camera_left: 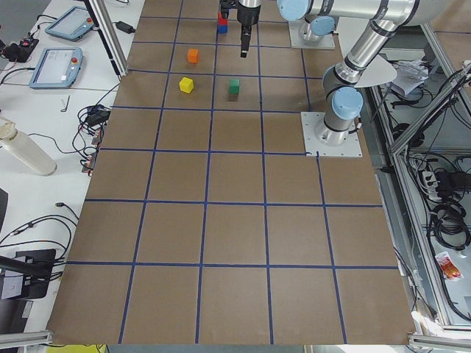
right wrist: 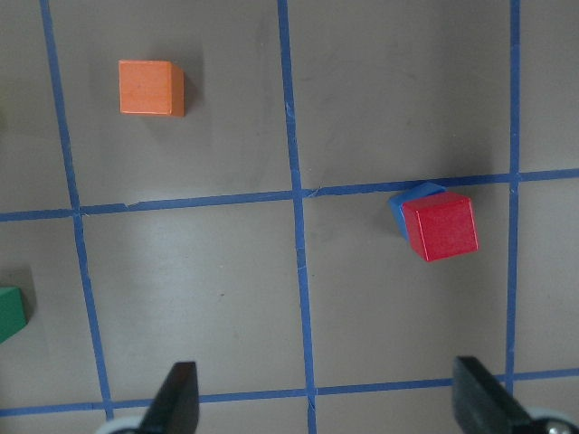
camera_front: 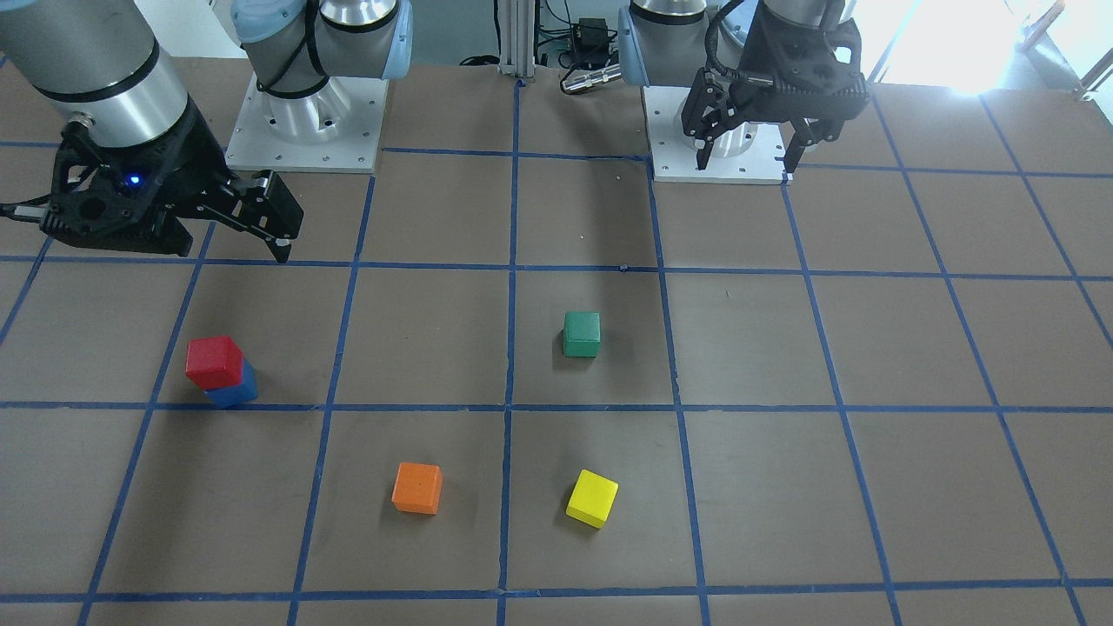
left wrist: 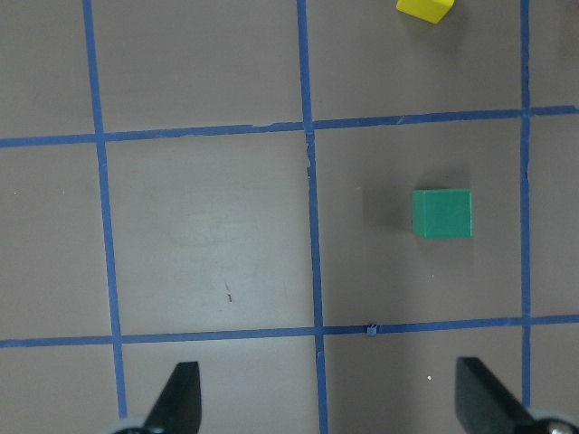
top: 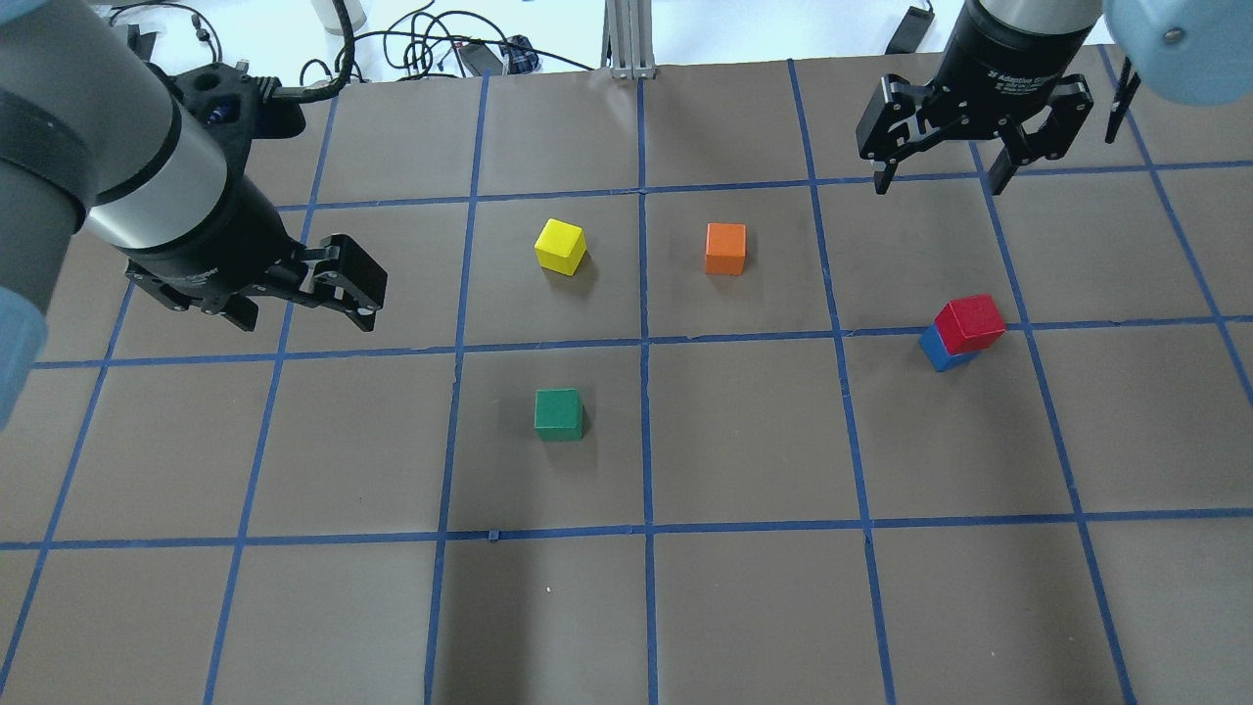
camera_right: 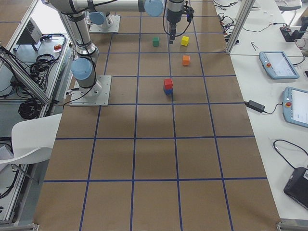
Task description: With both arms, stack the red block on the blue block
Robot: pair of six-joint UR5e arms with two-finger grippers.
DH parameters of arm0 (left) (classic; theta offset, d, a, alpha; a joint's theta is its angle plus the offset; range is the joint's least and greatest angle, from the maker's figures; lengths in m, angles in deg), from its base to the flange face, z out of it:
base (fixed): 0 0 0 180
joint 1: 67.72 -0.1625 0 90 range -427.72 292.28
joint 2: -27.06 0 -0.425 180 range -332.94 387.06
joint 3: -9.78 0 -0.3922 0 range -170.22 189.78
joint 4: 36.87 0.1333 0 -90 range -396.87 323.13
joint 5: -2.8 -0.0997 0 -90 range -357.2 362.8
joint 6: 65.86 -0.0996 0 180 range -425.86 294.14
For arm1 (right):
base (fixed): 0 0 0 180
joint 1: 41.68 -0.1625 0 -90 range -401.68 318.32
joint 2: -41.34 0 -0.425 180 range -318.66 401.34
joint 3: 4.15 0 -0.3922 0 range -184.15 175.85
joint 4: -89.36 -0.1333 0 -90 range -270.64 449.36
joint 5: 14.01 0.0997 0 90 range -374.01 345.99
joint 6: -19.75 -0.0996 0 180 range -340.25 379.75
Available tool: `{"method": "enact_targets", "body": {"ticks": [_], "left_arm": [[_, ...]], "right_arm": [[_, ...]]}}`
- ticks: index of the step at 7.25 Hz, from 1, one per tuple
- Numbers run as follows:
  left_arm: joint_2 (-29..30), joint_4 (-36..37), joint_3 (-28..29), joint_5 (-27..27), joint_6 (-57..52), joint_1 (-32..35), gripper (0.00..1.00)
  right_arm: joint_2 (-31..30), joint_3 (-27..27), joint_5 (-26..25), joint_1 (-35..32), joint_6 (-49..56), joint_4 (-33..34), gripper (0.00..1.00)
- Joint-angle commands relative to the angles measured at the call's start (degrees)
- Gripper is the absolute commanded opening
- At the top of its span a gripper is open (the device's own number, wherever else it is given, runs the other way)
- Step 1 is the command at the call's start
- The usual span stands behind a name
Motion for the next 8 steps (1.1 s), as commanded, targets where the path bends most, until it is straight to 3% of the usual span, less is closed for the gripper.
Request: {"method": "enact_targets", "body": {"ticks": [1, 4, 6, 8], "left_arm": [[-1.22, -0.78, -0.22, -0.05, 0.19, 0.0, 1.0], [-0.46, -1.48, -1.19, -0.93, 0.11, -0.09, 1.0], [-2.18, -2.1, -5.21, -0.4, 0.02, -0.18, 1.0], [-0.97, -1.23, -4.54, -0.22, 0.63, -0.78, 1.0]], "right_arm": [[-2.09, -0.05, -0.15, 0.0, -0.03, -1.2, 1.0], [-3.34, -0.49, -0.24, 0.0, -0.03, -2.53, 1.0], [-4.64, -0.06, -0.32, 0.0, 0.23, -4.27, 1.0], [-0.89, -3.81, -0.06, 0.0, 0.15, -1.41, 1.0]]}}
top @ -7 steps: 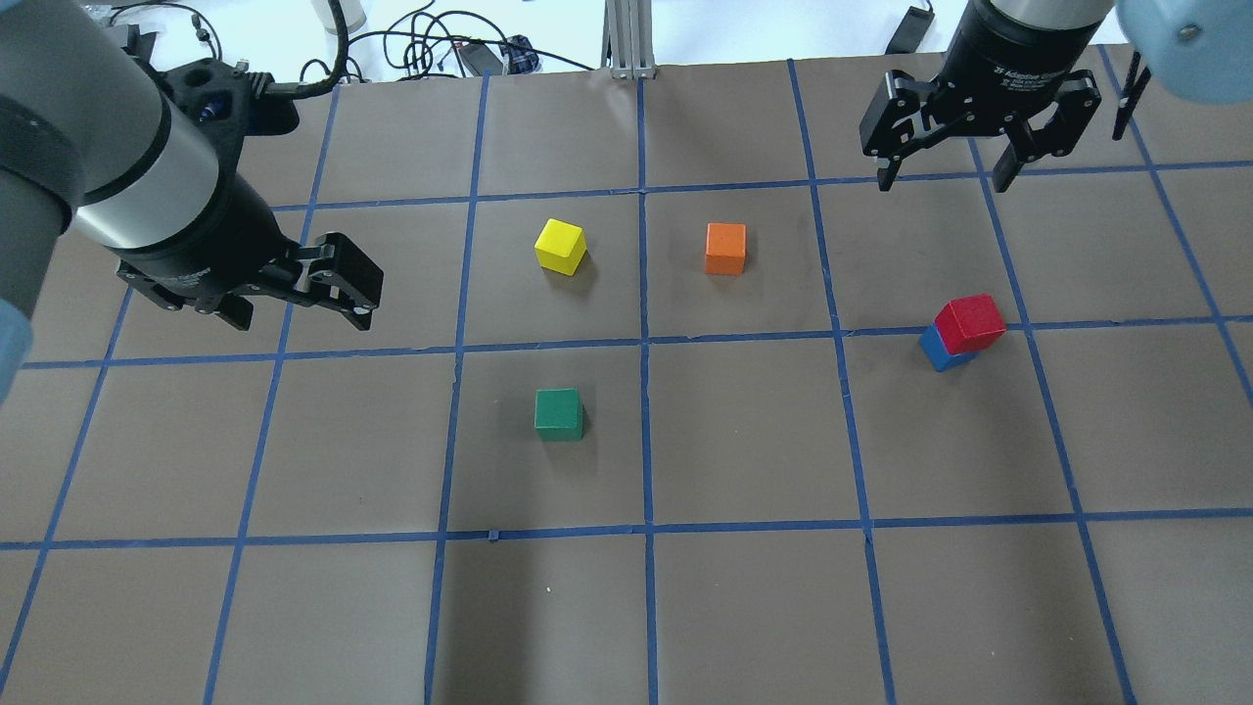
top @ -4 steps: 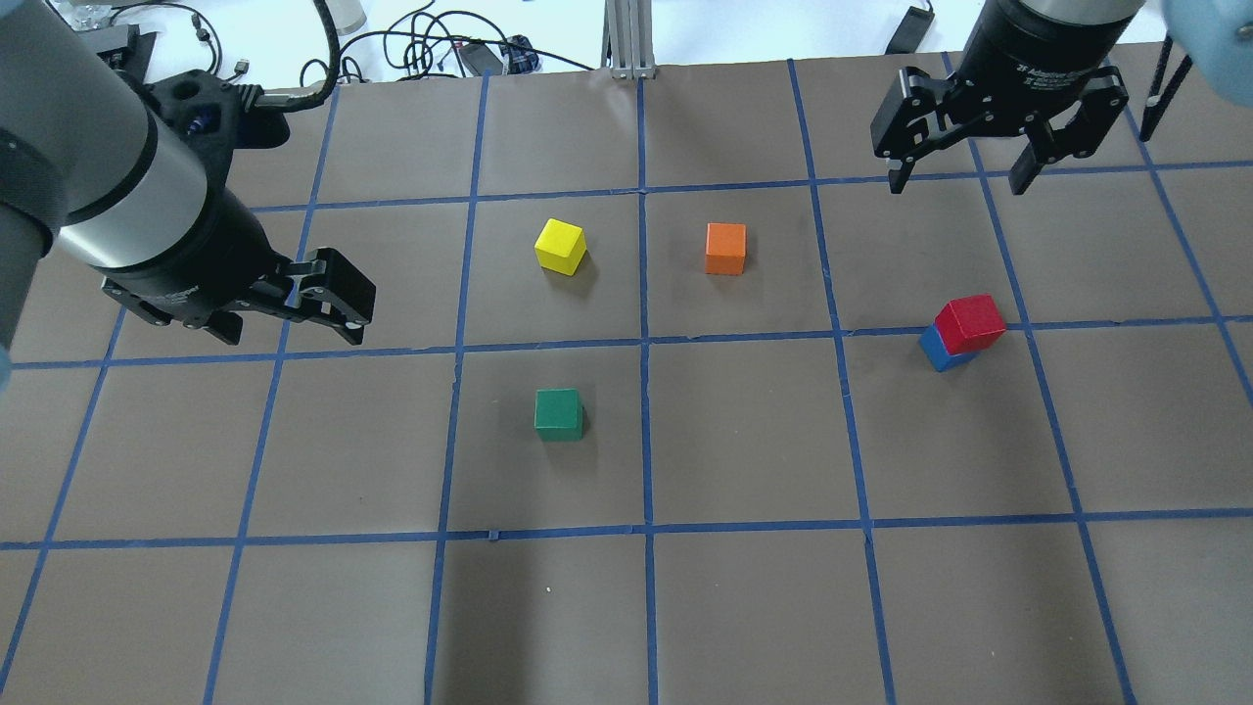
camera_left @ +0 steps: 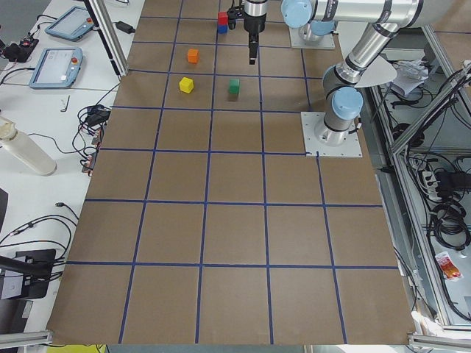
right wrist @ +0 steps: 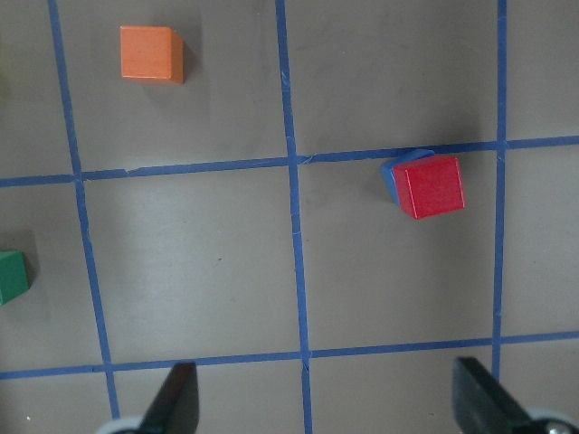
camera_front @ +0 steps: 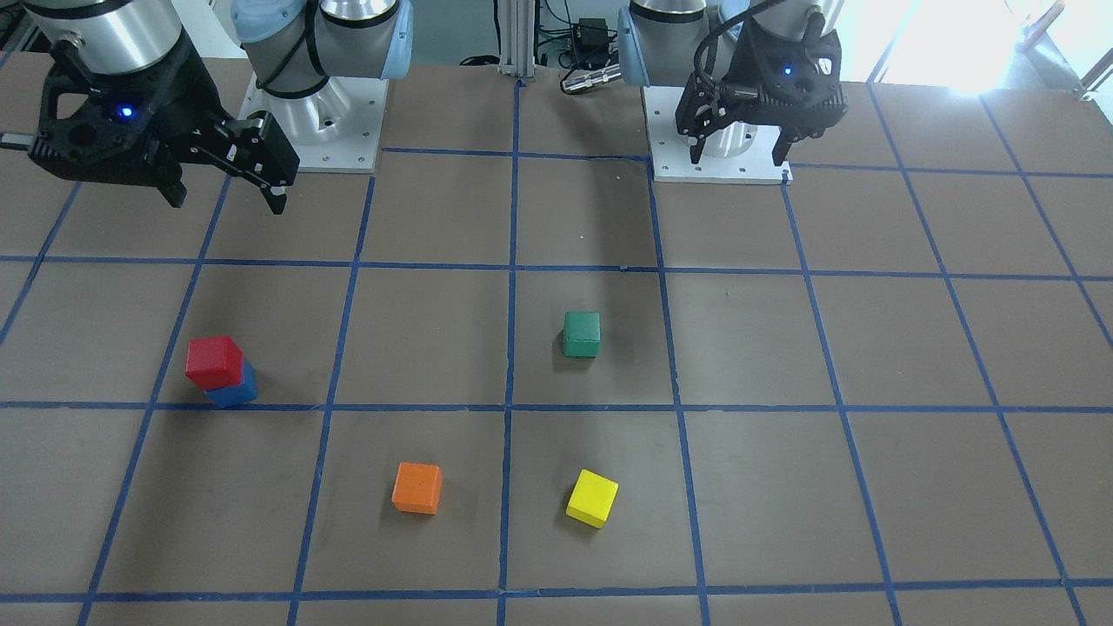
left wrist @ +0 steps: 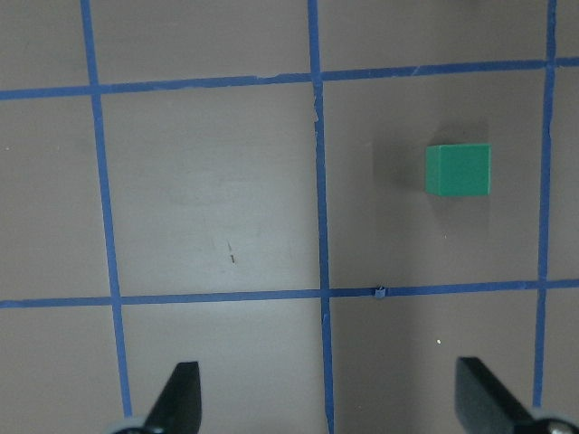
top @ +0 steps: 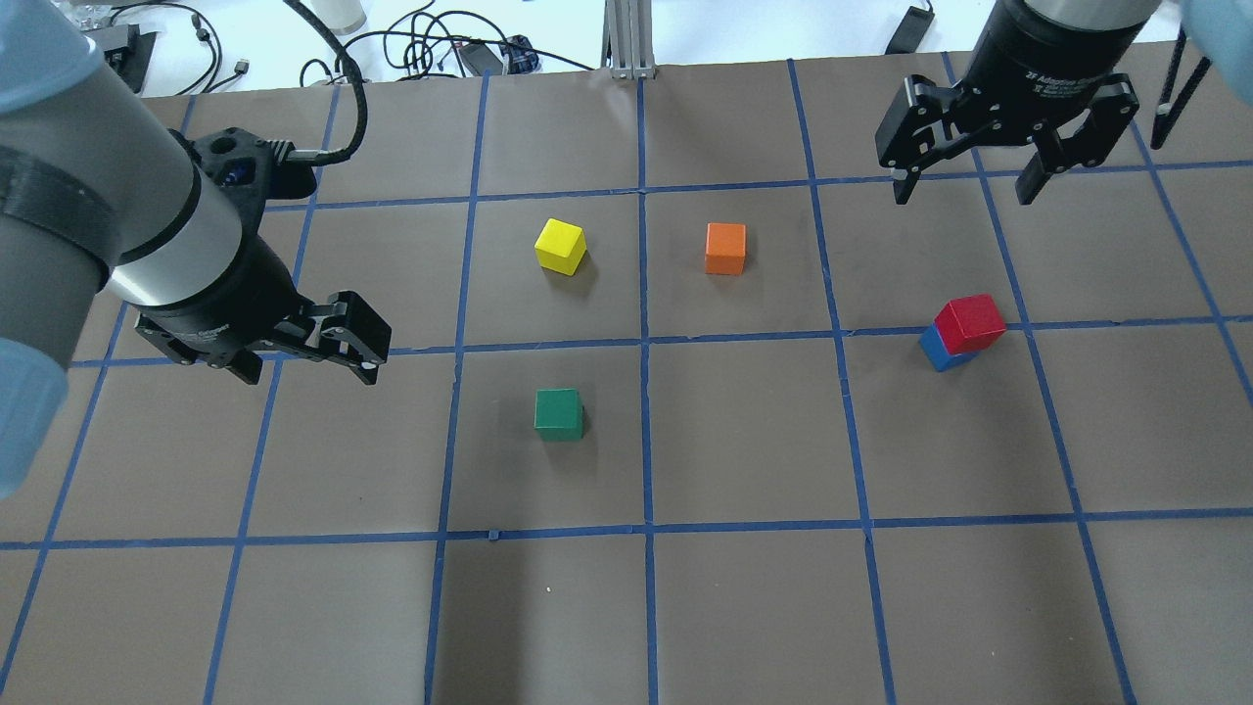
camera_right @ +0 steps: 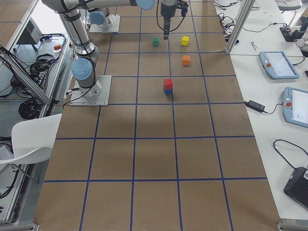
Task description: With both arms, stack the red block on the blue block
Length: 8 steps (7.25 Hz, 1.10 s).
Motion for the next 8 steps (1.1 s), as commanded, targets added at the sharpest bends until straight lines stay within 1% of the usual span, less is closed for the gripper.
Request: {"method": "enact_targets", "body": {"ticks": [1, 2, 3, 5, 6, 8], "left_arm": [[0.88, -0.52, 4.18, -0.17, 0.25, -0.54, 1.0], [0.71, -0.35, 4.83, -0.44, 0.16, -0.45, 1.0], [1.06, 0.6, 4.57, -0.35, -0.18, -0.54, 1.0], [4.73, 0.17, 6.58, 0.17, -0.54, -0.63, 1.0], [7.45, 0.17, 9.03, 0.17, -0.71, -0.63, 1.0], [11.59, 0.35, 11.24, -0.44, -0.54, -0.63, 1.0]], "right_arm": [[2.1, -4.6, 0.23, -0.17, -0.02, 7.77, 1.0], [1.58, -4.97, 0.23, -0.26, -0.2, 9.57, 1.0], [0.79, -4.98, 0.23, -0.26, -0.28, 9.07, 1.0], [0.69, -4.8, 0.32, -0.35, -0.02, 9.67, 1.0], [1.13, -4.1, 0.32, -0.35, -0.11, 9.68, 1.0], [0.78, -3.48, 0.23, -0.26, -0.28, 8.71, 1.0]]}}
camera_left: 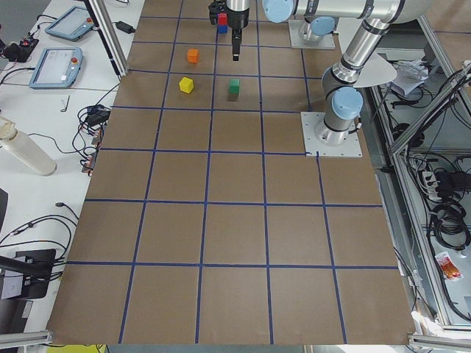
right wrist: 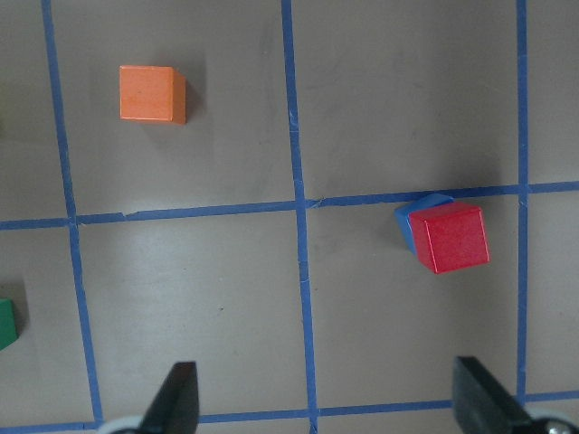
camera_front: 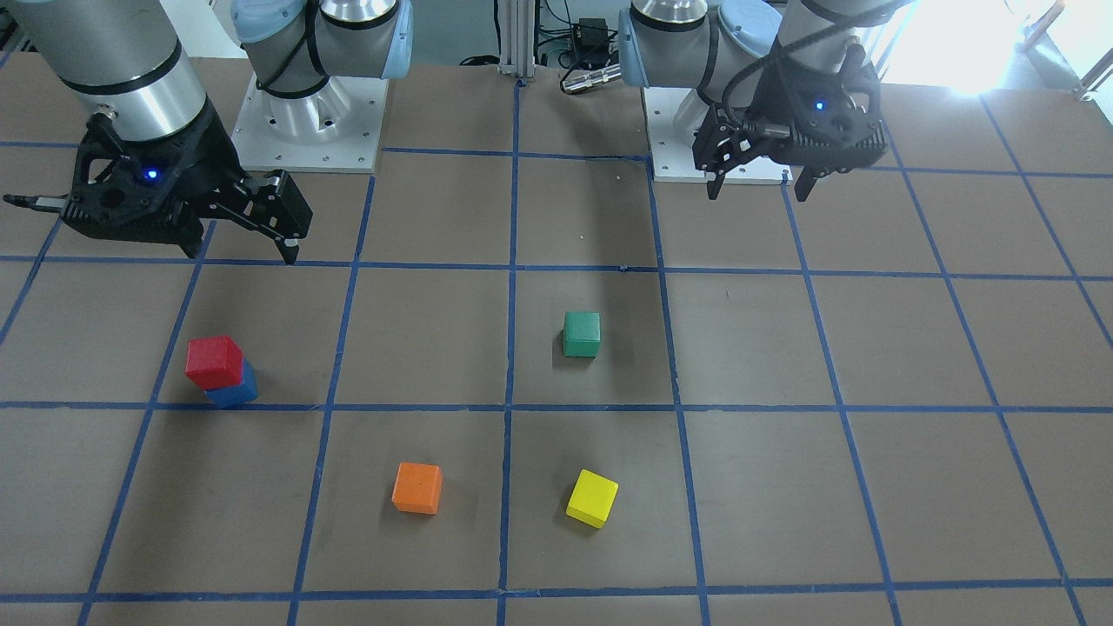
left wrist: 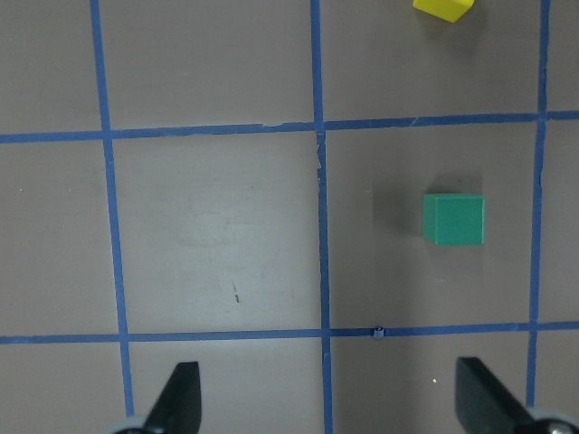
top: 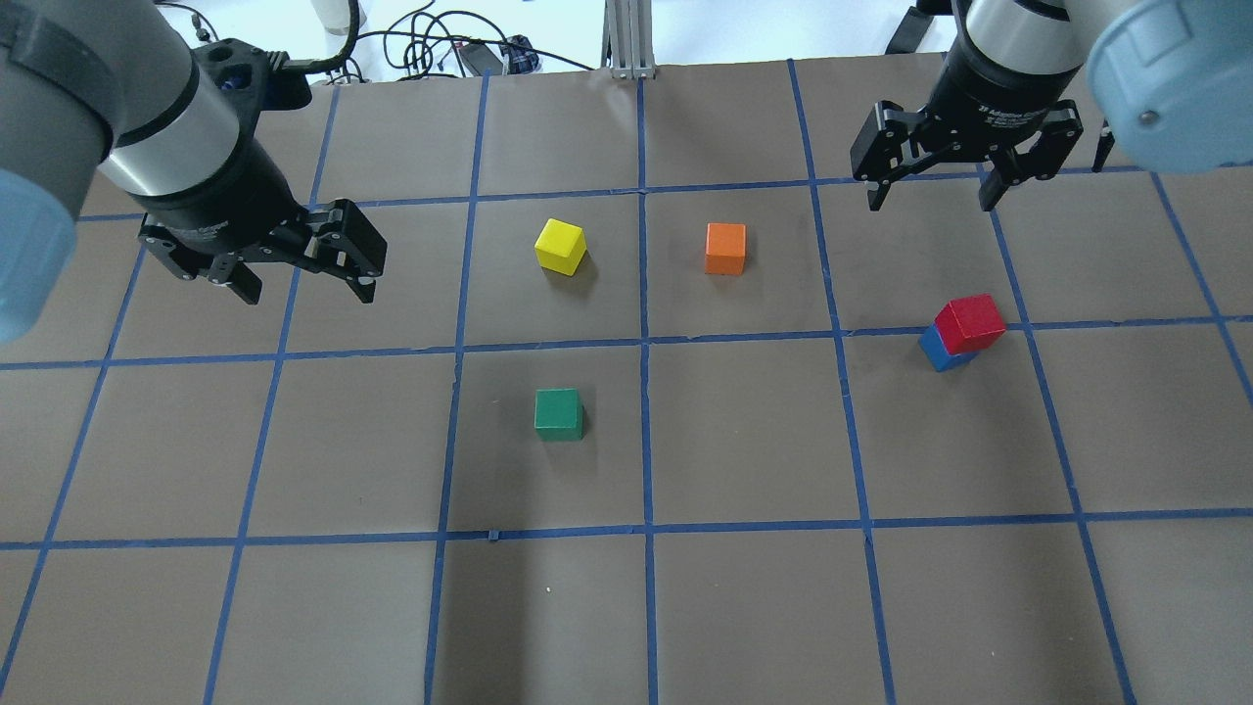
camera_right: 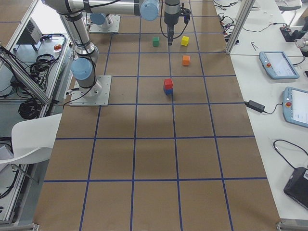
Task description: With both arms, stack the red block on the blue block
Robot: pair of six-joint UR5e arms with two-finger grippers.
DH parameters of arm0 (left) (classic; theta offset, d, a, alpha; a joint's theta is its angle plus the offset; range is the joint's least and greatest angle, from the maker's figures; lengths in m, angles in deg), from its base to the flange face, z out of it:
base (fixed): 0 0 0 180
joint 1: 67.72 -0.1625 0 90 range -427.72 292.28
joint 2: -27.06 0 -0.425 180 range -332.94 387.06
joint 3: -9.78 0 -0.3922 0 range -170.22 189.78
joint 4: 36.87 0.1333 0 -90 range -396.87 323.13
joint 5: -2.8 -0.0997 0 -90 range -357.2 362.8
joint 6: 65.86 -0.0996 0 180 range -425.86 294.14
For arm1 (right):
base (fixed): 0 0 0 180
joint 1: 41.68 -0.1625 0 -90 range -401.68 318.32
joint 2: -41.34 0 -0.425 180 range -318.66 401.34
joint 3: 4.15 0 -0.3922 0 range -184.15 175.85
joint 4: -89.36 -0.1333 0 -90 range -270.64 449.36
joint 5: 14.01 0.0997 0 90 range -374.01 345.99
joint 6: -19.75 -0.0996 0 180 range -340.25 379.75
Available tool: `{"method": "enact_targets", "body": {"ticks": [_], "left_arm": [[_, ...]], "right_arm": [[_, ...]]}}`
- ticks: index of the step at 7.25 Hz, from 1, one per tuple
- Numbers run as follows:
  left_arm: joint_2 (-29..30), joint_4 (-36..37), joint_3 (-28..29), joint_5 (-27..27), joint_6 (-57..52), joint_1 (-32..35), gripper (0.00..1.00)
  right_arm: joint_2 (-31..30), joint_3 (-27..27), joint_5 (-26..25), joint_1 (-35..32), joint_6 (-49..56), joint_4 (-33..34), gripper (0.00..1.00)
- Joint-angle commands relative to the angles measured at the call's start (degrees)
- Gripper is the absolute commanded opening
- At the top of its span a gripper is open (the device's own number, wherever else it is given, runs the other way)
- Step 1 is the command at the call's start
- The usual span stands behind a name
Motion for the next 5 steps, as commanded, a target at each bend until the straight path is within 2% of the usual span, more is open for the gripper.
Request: {"method": "enact_targets", "body": {"ticks": [1, 5], "left_arm": [[3.84, 0.23, 2.16, -0.26, 0.03, 0.0, 1.0], [4.73, 2.25, 3.14, -0.51, 1.79, 0.61, 1.0]], "right_arm": [[-0.08, 0.38, 0.06, 0.04, -0.19, 0.07, 1.0], [0.54, 0.29, -0.12, -0.05, -0.36, 0.69, 1.0]]}}
